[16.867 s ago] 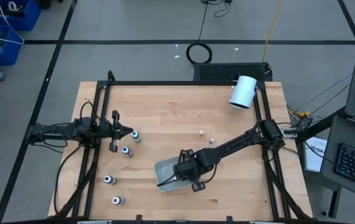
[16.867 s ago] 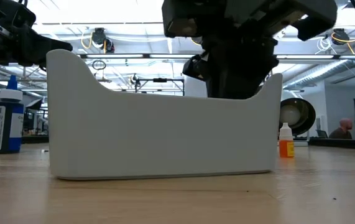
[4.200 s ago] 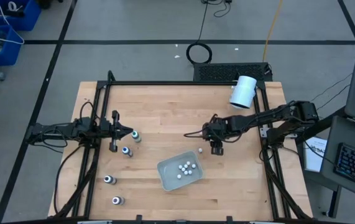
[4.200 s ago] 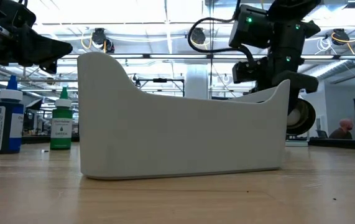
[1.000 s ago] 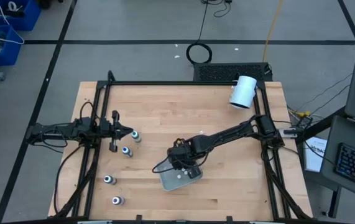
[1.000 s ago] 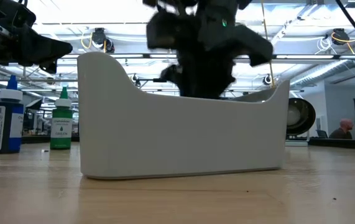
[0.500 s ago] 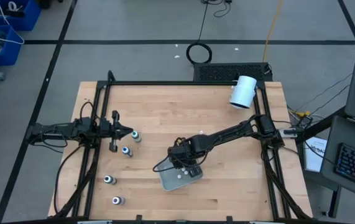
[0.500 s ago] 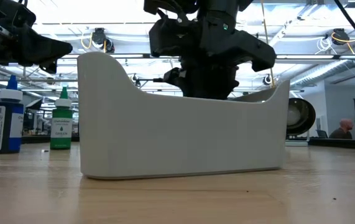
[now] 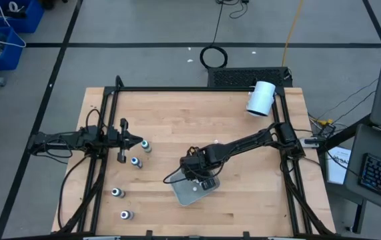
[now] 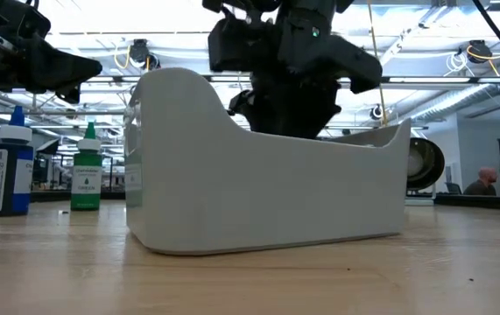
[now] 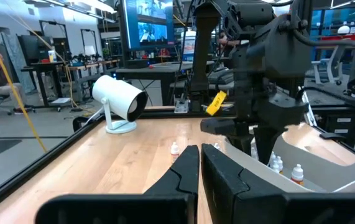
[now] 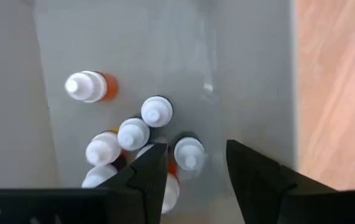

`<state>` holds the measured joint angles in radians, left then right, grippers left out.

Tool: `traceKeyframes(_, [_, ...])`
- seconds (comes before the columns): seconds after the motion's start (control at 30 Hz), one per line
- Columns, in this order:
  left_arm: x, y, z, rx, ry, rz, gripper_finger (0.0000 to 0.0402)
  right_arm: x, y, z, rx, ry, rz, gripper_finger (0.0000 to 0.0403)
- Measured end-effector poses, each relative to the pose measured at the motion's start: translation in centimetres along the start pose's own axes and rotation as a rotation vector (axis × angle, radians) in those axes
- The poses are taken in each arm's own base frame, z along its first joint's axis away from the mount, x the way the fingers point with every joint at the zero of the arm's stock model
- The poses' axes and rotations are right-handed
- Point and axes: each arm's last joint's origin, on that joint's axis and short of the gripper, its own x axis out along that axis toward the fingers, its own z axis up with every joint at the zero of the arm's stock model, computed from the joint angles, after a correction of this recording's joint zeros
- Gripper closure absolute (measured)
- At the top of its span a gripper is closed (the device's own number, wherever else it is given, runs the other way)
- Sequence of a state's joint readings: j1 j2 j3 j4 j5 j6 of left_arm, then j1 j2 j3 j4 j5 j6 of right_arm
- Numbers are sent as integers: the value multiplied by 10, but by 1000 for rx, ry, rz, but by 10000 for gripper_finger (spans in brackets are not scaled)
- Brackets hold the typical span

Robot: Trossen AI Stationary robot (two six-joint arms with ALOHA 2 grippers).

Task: Pick & Place food coloring
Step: Put the small orange food coloring bottle in the gray bin

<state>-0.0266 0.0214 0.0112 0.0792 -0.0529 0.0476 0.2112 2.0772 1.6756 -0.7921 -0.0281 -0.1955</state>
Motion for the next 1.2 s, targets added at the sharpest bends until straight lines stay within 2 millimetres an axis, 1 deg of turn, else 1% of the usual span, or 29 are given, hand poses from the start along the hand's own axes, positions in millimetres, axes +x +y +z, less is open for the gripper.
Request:
traceKeyframes(0.17, [0, 0, 0, 0, -1, 0, 376, -13, 3, 4, -9, -52, -8, 252])
traceKeyframes(0.23, [0, 0, 0, 0, 1, 0, 376, -20, 5, 4, -14, -67, -10, 253])
traceKeyframes(0.33, [0, 0, 0, 0, 0, 0, 376, -36, 6, 3, -6, -82, -16, 253])
traceKeyframes(0.4, [0, 0, 0, 0, 0, 0, 376, -48, 7, -1, 13, -74, -28, 253])
traceKeyframes(0.5, [0, 0, 0, 0, 0, 0, 376, -67, 4, -11, 47, -24, -110, 254])
traceKeyframes(0.6, [0, 0, 0, 0, 0, 0, 376, -83, -3, -23, 98, 50, -213, 250])
traceKeyframes(0.67, [0, 0, 0, 0, 0, 0, 376, -88, -10, -30, 131, 72, -257, 246])
traceKeyframes(0.8, [0, 0, 0, 0, 0, 0, 376, -86, -24, -52, 180, 103, -272, 237])
traceKeyframes(0.93, [0, 0, 0, 0, 0, 0, 376, -73, -40, -84, 242, 157, -275, 230])
traceKeyframes(1.0, [0, 0, 0, 0, 0, 0, 376, -67, -47, -97, 268, 134, -253, 228])
traceKeyframes(1.1, [0, 0, 0, 0, 0, 0, 376, -59, -56, -113, 299, 73, -202, 227])
traceKeyframes(1.2, [0, 0, 0, 0, 0, 0, 376, -54, -64, -127, 323, 47, -199, 229])
